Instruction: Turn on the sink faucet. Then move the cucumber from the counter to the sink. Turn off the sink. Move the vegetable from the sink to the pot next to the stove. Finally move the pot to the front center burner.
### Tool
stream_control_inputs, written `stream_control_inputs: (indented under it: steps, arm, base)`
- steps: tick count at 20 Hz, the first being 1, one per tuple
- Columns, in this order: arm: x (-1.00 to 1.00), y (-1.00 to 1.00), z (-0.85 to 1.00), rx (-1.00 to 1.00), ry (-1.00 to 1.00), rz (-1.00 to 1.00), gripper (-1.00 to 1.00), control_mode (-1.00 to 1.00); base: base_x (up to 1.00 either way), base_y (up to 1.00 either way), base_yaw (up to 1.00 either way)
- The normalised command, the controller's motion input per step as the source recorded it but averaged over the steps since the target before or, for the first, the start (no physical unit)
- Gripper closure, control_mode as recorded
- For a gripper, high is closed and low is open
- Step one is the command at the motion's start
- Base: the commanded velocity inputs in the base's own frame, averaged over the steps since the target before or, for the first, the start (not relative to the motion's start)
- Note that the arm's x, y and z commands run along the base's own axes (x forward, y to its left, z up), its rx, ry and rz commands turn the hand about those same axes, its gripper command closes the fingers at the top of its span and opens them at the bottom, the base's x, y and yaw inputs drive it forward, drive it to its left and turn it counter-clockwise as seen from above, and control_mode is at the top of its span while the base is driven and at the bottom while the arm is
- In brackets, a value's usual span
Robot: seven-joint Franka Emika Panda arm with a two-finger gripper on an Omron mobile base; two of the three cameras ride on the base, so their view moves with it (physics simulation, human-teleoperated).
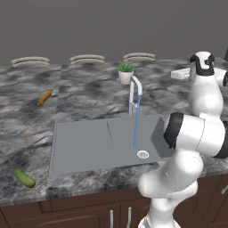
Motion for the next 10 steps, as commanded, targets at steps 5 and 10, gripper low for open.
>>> stream_control_inputs:
  steps: [5, 10]
  arm:
    - [-0.82, 0.43, 0.63, -0.02, 0.13, -0.07, -1.00, -1.00]
    - [-0.82, 0.69, 0.48, -0.10, 0.24, -0.04, -1.00, -1.00]
  base:
    - [0.00, 0.00, 0.00]
    - [0.00, 0.00, 0.00]
